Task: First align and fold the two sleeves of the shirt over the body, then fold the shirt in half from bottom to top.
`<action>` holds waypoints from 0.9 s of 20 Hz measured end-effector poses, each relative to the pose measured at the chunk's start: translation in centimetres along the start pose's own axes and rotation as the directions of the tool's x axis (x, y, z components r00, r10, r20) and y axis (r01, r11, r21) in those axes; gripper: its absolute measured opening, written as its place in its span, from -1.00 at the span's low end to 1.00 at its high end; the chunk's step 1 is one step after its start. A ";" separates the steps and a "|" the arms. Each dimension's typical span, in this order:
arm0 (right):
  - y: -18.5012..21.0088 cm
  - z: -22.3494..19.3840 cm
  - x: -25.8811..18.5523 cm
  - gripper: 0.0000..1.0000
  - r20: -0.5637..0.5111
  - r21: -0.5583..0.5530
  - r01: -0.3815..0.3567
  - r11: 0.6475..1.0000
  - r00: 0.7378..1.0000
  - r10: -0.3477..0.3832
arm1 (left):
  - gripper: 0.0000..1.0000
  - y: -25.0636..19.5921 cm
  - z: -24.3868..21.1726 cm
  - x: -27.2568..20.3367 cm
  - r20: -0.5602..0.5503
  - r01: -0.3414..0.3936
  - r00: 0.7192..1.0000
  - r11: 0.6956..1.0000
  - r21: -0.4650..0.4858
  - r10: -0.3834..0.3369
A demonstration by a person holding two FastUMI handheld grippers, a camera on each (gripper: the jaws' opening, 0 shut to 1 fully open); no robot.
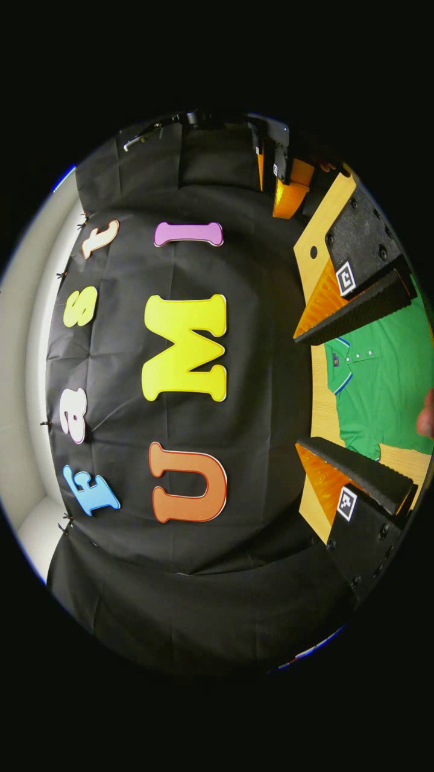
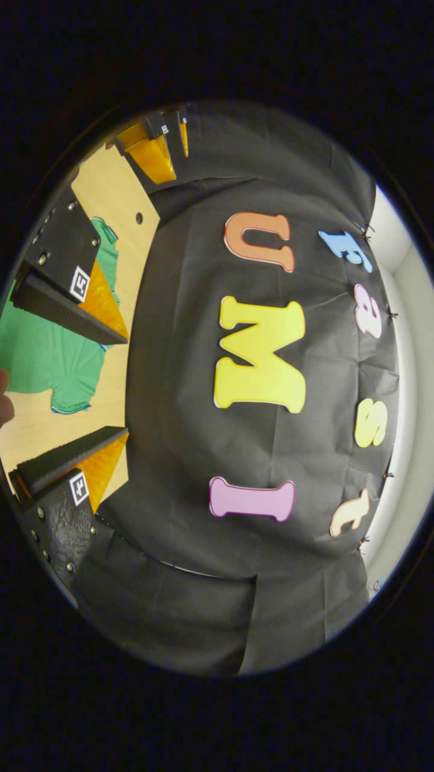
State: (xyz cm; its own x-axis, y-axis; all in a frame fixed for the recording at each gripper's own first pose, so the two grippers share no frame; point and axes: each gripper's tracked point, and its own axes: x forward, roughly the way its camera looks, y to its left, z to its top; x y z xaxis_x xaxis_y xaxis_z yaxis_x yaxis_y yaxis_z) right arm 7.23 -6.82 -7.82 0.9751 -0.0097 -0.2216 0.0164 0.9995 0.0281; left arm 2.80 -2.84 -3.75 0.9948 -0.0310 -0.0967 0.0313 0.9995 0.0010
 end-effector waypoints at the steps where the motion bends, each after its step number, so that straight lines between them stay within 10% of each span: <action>1: -0.4 -1.0 1.0 0.72 -0.030 -0.005 -0.011 1.000 0.999 0.011 | 0.96 -0.1 -0.4 0.0 -0.013 0.003 1.000 1.000 -0.002 -0.003; 18: -4.8 -17.6 19.0 0.72 -0.419 0.032 -0.056 0.998 0.906 0.064 | 0.97 0.6 -5.7 0.6 -0.162 -0.092 0.982 0.995 0.023 0.095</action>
State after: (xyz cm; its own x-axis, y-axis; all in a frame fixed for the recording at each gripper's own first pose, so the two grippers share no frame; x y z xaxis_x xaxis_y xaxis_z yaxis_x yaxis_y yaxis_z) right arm 21.78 -11.21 -29.28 0.7914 0.0684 -0.6074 -0.0312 0.9969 0.0717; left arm 2.82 -2.20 -9.49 0.9644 0.0648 -0.2562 -0.0585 0.9978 0.0323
